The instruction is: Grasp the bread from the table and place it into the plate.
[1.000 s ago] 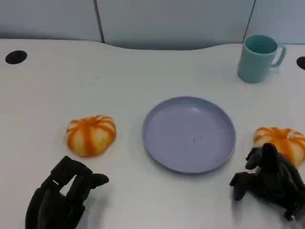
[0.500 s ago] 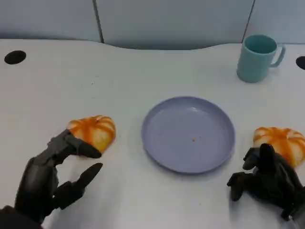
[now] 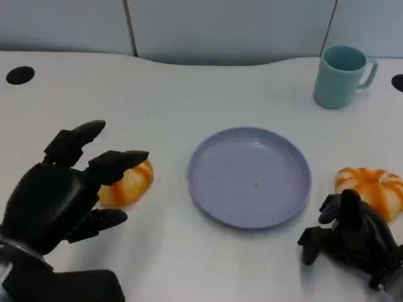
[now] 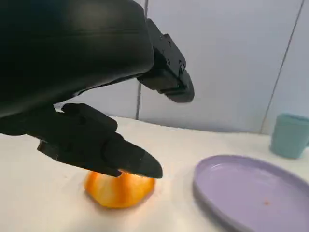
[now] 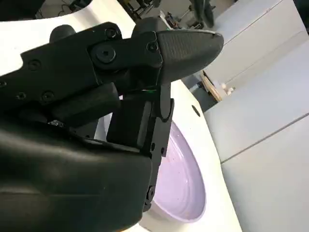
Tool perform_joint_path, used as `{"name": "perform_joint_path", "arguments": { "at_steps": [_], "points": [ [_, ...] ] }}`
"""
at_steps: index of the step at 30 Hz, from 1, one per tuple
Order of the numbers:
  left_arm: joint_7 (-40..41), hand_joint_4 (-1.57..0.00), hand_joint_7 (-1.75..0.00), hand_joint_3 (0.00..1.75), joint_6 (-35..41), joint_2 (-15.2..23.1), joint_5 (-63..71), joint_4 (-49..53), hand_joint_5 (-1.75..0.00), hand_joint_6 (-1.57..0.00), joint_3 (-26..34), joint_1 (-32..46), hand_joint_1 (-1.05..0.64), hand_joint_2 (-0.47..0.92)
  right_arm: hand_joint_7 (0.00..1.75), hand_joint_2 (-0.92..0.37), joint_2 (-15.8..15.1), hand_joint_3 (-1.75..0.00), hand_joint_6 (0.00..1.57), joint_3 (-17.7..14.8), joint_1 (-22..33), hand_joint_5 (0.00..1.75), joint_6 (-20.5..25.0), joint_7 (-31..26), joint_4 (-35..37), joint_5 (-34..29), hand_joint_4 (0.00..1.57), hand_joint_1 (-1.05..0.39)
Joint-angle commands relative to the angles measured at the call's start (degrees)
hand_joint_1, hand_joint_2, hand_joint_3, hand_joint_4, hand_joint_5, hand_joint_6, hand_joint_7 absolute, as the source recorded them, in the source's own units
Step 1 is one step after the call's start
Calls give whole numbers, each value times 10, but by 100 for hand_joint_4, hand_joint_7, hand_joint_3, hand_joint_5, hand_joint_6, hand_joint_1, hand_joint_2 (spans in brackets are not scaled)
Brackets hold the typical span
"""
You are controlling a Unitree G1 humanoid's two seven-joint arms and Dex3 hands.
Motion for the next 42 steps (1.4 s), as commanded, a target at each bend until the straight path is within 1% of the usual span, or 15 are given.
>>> {"name": "perform_joint_path", "arguments": {
  "at_steps": [1, 5, 9, 12, 14, 16, 21, 24, 27, 37, 42],
  "points": [
    [-22, -6, 0, 1, 40, 42, 34, -4, 0, -16, -33, -30, -7, 77, 46, -92, -3, -29, 157, 1, 4, 73, -2, -6, 0, -4, 157, -53],
    [-59, -4, 0, 2, 82, 59, 38, 12, 0, -14, -67, -65, -5, 80, 46, -92, -4, -27, 157, 4, 4, 73, 4, -8, -3, -6, 157, -54],
    [-101, -3, 0, 3, 111, 69, 20, 56, 0, -10, -97, -115, -1, 84, 47, -92, -2, -27, 157, 3, 5, 73, 6, -10, -4, -2, 157, -53],
    [-142, 0, 0, 4, 139, 74, 14, 94, 0, -7, -120, -156, -2, 88, 47, -92, -1, -27, 157, 3, 6, 73, 8, -11, -6, -3, 157, -52],
    [-162, 0, 0, 4, 154, 76, 8, 118, 0, -5, -134, -181, -4, 88, 46, -92, -1, -28, 157, 4, 7, 73, 4, -11, -6, -4, 157, -52],
    [-169, 0, 0, 2, 163, 77, 6, 143, 0, -6, -148, -202, -8, 85, 46, -92, -1, -29, 157, 5, 8, 72, 4, -14, -9, -6, 157, -52],
    [-185, 0, 0, 1, 193, 66, 10, 224, 0, -6, -195, -261, -13, 83, 46, -92, -2, -29, 157, 9, 11, 72, 5, -15, -16, -7, 157, -52],
    [-180, 0, -1, 0, 197, 63, 4, 256, 0, -7, -213, -281, -18, 83, 46, -92, -1, -28, 157, 8, 13, 72, 9, -17, -19, -4, 157, -53],
    [-172, 0, -1, 0, 203, 46, 8, 315, 0, -7, -240, -315, -23, 82, 46, -92, -1, -27, 157, 7, 13, 71, 12, -12, -17, 0, 157, -53],
    [-111, 0, 0, 0, 197, 2, 3, 502, 0, -6, -287, -402, -16, 81, 48, -92, -1, -28, 157, 10, 21, 72, 23, -20, -34, 0, 157, -51],
    [-81, 0, -1, 0, 168, -14, -1, 607, 0, -6, -309, -445, -12, 79, 48, -92, -2, -26, 157, 11, 23, 73, 22, -24, -37, -2, 157, -53]
  ]
}}
